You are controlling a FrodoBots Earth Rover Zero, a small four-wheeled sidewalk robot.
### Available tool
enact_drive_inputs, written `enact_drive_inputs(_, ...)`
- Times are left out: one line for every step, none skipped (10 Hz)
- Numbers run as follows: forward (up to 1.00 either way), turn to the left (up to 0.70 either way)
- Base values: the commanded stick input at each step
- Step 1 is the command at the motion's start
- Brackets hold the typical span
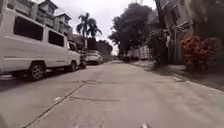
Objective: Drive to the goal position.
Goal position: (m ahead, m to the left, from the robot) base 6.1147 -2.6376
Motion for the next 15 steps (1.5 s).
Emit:
enact_drive_inputs(0.7,0.0)
enact_drive_inputs(0.7,0.0)
enact_drive_inputs(0.7,0.0)
enact_drive_inputs(0.7,0.0)
enact_drive_inputs(0.7,0.0)
enact_drive_inputs(0.7,0.0)
enact_drive_inputs(0.7,0.0)
enact_drive_inputs(0.7,0.0)
enact_drive_inputs(0.7,0.0)
enact_drive_inputs(0.7,0.0)
enact_drive_inputs(0.7,0.0)
enact_drive_inputs(0.7,0.0)
enact_drive_inputs(0.7,0.0)
enact_drive_inputs(0.7,0.0)
enact_drive_inputs(0.7,0.0)
